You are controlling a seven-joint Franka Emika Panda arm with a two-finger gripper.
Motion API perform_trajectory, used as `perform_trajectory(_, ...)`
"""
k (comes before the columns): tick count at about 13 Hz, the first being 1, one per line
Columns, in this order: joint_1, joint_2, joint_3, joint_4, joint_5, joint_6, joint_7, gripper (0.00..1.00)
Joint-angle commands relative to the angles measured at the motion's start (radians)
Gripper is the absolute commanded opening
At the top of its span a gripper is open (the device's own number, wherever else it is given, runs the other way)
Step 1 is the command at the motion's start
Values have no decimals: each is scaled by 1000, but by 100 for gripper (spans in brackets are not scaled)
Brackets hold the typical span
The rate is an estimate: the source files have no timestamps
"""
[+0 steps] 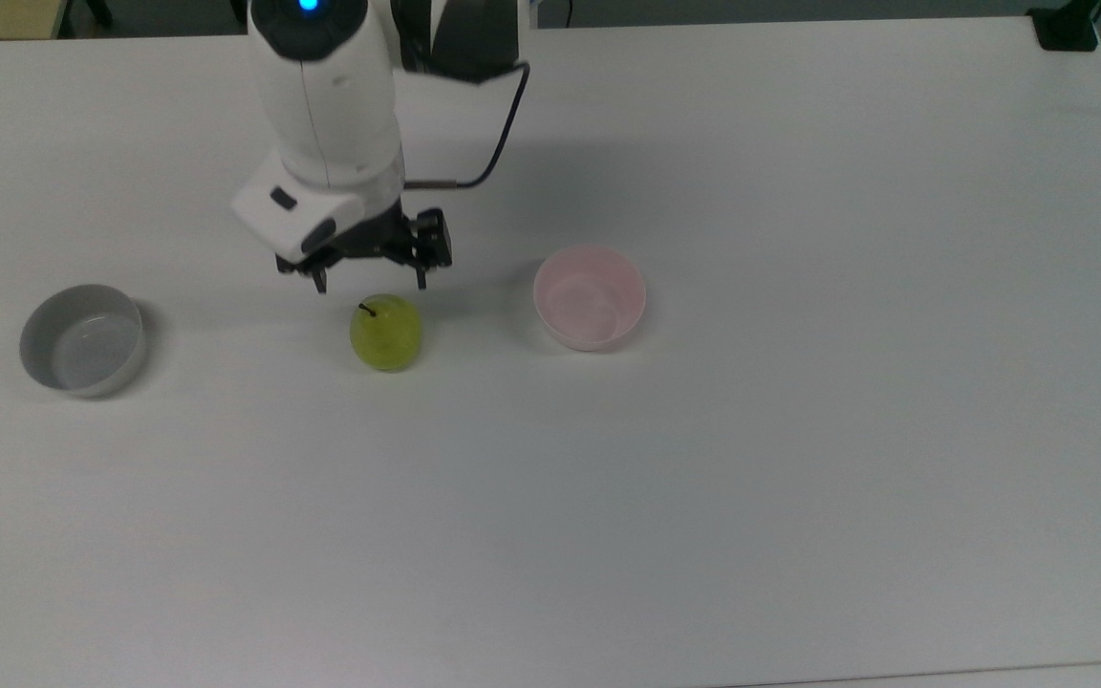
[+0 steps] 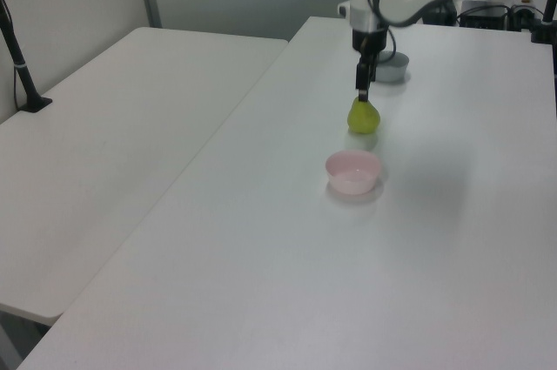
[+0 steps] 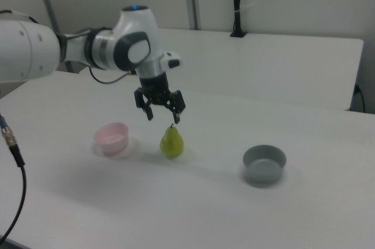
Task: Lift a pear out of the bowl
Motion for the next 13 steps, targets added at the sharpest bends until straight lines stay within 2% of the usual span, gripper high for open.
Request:
perform_trajectory(1,18,-127,3,-26,-5,-104,89,100)
perform_trajectory(3,47,-177,6,-24,-8,-153,155,100)
perform_trajectory(6,99,-264,2,-26,-10,-265,158,100)
perform_trajectory(10,115,-349,2,-27,-10,-368,160,100)
perform_trajectory(13,118,-368,2,-26,-10,-369,158,100)
